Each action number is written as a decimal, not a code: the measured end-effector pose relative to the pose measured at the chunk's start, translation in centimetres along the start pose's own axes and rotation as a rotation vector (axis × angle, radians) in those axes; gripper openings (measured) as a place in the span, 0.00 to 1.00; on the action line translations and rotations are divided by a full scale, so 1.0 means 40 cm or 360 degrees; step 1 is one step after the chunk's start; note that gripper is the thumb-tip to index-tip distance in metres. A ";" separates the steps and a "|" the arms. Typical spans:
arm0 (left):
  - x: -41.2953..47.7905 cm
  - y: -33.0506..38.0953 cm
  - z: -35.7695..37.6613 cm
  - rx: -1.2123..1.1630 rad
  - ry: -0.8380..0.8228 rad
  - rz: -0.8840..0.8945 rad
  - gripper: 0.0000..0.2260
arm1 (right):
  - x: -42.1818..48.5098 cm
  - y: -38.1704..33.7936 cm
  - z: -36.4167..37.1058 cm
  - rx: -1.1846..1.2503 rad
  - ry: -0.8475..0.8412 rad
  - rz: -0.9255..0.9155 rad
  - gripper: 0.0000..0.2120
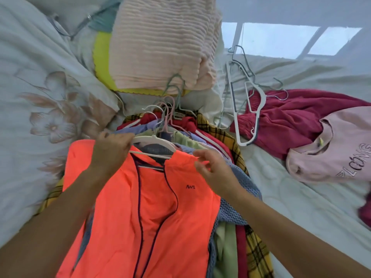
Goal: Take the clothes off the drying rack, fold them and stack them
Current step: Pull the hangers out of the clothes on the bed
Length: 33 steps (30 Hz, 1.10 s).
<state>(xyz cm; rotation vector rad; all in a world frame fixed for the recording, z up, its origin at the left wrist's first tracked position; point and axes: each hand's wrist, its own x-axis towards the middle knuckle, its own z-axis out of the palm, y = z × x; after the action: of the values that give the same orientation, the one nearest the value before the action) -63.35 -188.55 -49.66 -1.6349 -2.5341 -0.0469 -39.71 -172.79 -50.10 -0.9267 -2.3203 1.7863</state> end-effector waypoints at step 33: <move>0.028 1.222 -0.167 -0.2230 -0.0433 -0.1229 0.12 | -0.683 0.310 -1.014 0.2248 0.1350 0.0085 0.28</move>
<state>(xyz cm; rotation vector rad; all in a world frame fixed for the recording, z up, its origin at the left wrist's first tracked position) -18.77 -167.93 -44.96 -0.5389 -3.3058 -2.1336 4.10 -149.84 -40.04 -1.0230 -0.3088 1.8419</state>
